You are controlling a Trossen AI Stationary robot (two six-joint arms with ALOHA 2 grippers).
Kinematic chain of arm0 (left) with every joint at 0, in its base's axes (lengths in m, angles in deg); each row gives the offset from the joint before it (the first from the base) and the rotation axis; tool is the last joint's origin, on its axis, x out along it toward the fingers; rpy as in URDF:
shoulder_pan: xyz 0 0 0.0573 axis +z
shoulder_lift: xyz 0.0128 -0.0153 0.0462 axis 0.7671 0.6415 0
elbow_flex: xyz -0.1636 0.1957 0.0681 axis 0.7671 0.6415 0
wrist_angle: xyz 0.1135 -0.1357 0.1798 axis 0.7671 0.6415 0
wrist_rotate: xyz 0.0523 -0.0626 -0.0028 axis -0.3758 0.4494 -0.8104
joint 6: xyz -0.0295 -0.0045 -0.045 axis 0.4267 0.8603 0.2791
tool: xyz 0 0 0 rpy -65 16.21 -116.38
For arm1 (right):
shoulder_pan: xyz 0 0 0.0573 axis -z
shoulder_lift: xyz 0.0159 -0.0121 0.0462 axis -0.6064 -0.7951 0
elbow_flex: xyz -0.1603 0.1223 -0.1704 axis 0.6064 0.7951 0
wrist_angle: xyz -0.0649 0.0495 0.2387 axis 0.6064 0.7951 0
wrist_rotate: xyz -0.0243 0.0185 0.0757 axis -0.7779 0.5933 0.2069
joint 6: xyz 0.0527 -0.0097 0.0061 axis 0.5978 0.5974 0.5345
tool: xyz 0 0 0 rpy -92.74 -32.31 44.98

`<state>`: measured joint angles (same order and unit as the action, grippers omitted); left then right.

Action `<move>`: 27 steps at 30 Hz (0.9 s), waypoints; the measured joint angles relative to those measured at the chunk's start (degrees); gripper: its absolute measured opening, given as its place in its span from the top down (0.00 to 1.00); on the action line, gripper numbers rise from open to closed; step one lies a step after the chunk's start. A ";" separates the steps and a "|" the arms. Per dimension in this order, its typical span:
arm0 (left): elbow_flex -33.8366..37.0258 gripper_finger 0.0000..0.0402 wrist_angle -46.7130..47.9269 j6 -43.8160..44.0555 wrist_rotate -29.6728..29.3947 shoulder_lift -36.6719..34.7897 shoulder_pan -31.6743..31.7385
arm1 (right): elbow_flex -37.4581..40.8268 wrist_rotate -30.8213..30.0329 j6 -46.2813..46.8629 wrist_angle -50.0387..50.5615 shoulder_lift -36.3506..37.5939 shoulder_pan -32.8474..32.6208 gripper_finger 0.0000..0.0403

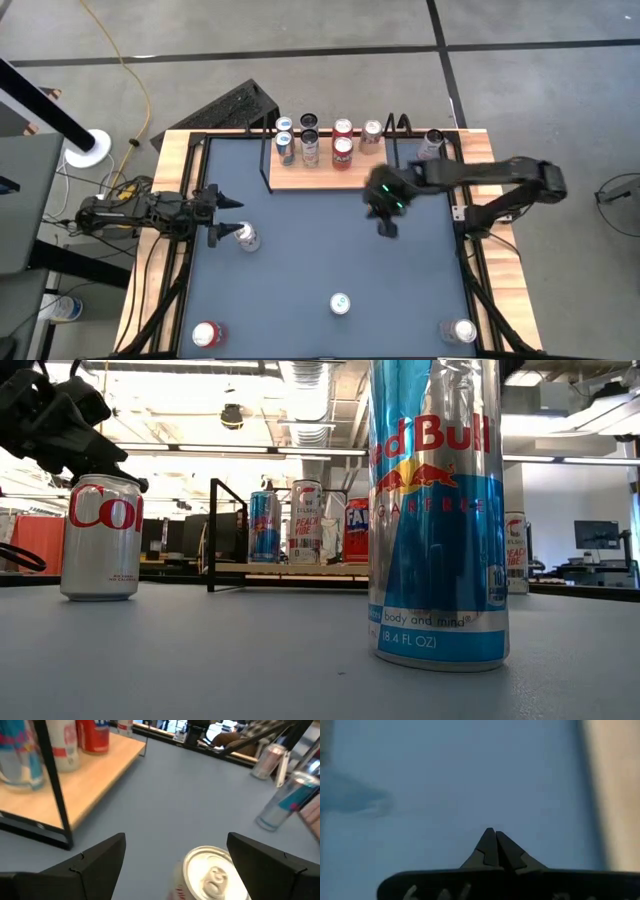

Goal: Place canned beverage on shelf
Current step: Put the top red-silver soda can on the shelf aligned with the other red-silver soda can

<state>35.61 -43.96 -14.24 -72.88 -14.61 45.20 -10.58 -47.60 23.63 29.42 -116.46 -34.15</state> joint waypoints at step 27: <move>0.02 0.16 -3.82 7.41 -5.83 0.00 0.01 | -0.07 -24.83 68.00 -4.42 -0.27 -49.92 1.00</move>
<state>35.63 -47.78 -6.83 -78.72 -14.61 45.21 -10.65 -72.43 91.64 25.00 -116.73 -84.07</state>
